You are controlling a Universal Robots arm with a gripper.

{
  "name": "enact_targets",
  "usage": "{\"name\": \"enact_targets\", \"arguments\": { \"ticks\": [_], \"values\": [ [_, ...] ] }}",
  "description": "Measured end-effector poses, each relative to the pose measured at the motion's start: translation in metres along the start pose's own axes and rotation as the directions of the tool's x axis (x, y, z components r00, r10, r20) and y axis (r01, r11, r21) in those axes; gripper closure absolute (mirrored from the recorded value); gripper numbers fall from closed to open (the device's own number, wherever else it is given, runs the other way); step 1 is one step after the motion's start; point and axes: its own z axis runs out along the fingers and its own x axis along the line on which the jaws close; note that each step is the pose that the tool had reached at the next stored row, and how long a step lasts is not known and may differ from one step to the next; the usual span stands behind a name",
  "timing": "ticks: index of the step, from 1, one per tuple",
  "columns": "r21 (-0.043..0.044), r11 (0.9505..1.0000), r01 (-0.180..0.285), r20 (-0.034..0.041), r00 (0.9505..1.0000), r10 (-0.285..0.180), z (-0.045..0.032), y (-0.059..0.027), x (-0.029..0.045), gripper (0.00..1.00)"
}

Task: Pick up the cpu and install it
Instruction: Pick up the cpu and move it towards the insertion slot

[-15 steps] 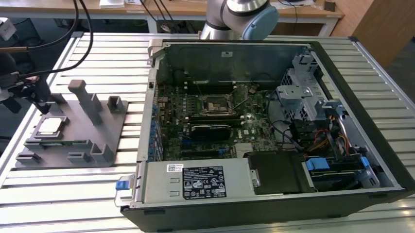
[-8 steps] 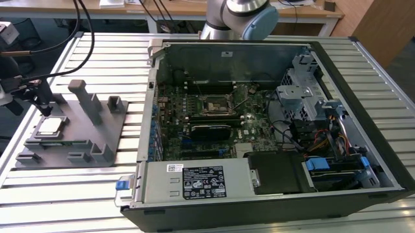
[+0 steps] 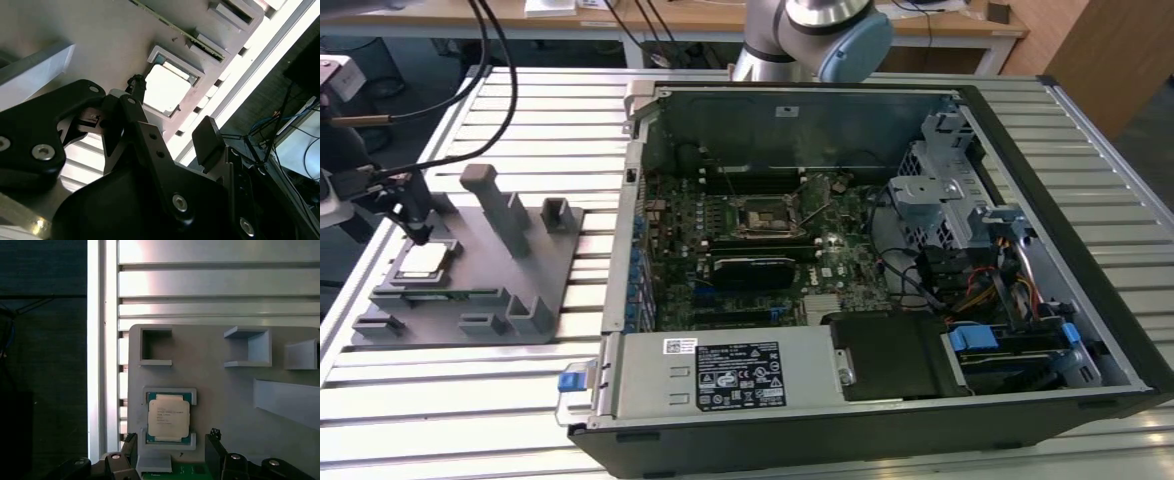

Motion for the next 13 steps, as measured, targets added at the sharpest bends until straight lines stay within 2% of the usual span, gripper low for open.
{"name": "enact_targets", "arguments": {
  "ticks": [7, 13],
  "values": [
    [0.0, 1.0, 0.0, 0.0, 1.0, 0.0, 0.0053, -0.0002, 0.0003, 0.35],
    [0.0, 1.0, 0.0, 0.0, 1.0, 0.0, 0.0132, -0.0003, 0.0002, 0.34]
  ]
}}
